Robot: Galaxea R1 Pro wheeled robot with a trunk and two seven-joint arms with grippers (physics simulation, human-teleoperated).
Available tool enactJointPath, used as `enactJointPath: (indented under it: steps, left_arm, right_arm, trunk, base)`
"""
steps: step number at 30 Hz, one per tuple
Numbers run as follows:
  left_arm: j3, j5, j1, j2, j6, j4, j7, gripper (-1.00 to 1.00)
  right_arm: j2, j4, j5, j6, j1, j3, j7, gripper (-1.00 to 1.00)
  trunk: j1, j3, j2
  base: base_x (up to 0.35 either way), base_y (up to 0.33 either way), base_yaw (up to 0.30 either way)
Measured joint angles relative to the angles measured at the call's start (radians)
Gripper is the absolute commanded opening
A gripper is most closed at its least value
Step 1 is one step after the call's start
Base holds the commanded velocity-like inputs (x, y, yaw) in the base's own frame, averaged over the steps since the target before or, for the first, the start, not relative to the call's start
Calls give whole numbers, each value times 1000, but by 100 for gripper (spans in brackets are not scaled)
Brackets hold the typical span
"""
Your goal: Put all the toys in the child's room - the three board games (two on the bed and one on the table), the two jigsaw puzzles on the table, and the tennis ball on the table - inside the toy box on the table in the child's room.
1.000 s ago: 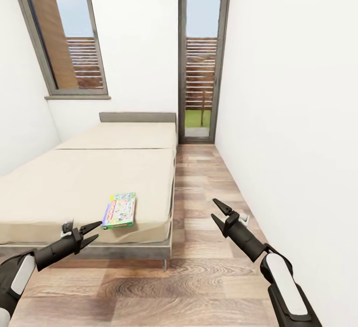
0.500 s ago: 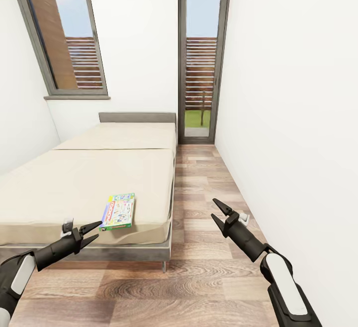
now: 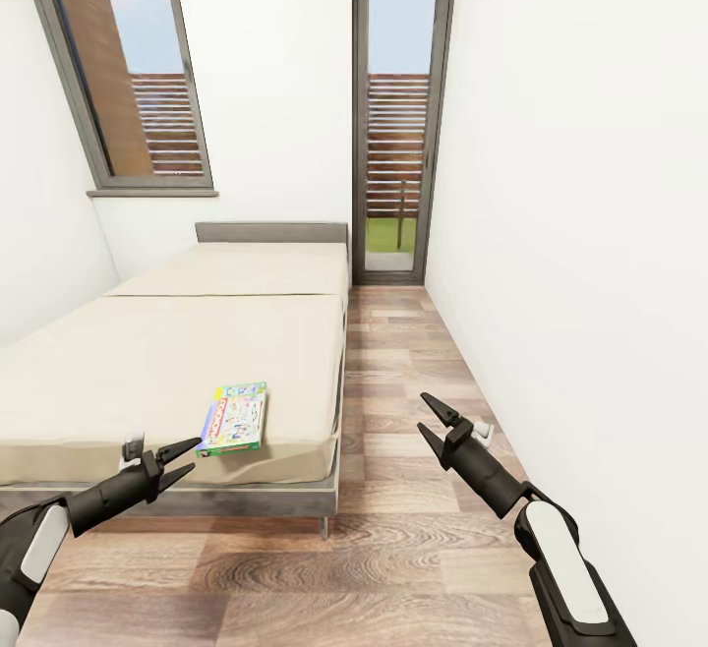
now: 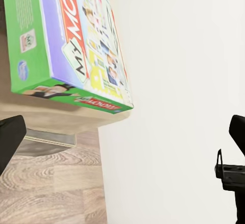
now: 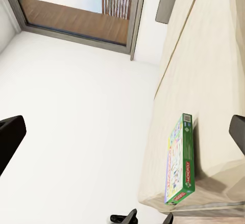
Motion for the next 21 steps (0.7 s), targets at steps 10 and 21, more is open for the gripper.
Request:
enactJointPath:
  steps: [10,21]
  left_arm:
    - [0,0,0,2,0,0,0,100]
    - [1,0,1,2,1,0,0,100]
  right_arm:
    - [-1,0,1,0,0,0,1,100]
    - [-1,0,1,-1,0,0,1,100]
  trunk:
    - [2,-19,-1]
    - [7,-62,-4]
  base:
    - [0,0,0]
    - [0,0,0]
